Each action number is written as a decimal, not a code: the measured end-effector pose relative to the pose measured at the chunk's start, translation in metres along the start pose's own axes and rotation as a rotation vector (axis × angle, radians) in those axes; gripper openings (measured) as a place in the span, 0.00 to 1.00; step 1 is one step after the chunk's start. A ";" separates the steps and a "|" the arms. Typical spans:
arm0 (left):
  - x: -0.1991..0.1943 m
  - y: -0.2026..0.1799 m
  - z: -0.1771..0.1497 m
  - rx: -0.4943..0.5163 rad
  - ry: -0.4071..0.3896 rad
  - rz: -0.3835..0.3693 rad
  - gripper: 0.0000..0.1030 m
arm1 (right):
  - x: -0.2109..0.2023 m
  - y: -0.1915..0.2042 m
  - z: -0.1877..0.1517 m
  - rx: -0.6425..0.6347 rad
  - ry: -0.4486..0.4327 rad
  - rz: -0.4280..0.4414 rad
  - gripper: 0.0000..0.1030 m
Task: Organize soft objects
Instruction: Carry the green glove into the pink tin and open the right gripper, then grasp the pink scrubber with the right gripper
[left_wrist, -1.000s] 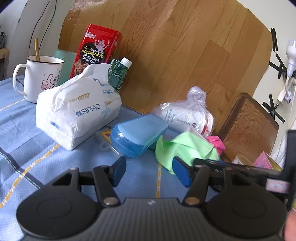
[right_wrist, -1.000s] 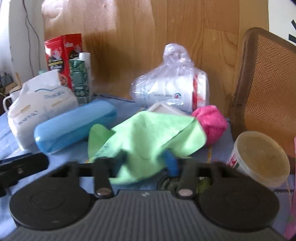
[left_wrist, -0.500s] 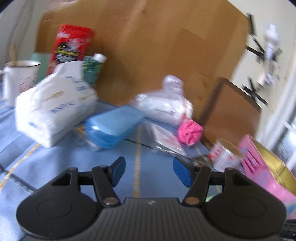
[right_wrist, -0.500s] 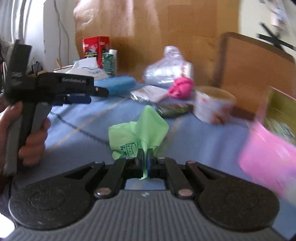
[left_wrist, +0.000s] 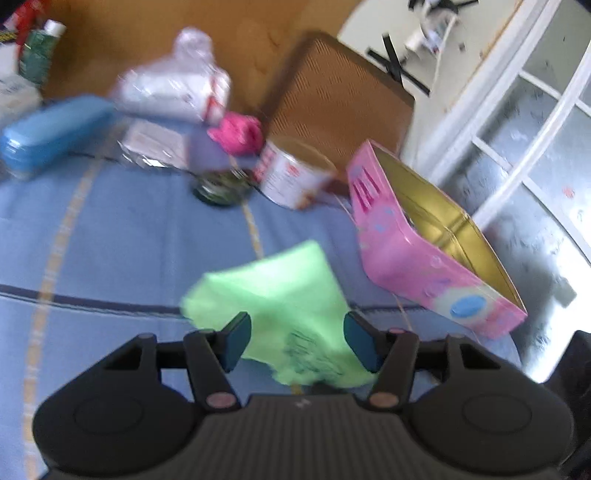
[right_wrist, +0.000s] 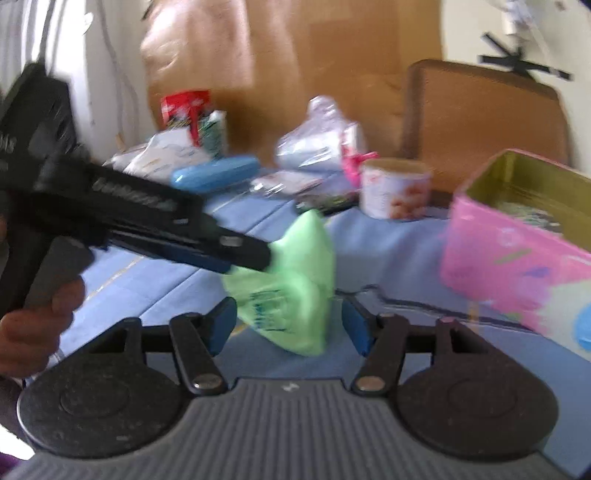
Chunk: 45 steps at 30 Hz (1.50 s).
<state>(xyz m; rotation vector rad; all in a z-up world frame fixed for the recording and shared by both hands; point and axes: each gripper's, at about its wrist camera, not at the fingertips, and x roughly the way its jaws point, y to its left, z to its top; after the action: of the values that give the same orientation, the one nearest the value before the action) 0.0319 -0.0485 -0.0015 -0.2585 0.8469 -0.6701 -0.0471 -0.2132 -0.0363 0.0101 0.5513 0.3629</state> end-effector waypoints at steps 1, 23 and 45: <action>0.006 -0.002 0.000 -0.002 0.010 -0.001 0.48 | 0.006 -0.001 -0.001 -0.010 0.020 0.010 0.28; 0.109 -0.232 0.051 0.499 -0.126 -0.236 0.51 | -0.082 -0.154 0.011 0.150 -0.390 -0.735 0.14; -0.009 0.060 0.046 0.116 -0.347 0.420 0.55 | -0.058 -0.097 0.050 0.097 -0.361 -0.295 0.50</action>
<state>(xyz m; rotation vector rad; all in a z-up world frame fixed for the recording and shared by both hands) 0.0890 0.0007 0.0059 -0.0823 0.5033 -0.2666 -0.0350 -0.3189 0.0254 0.0851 0.2065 0.0421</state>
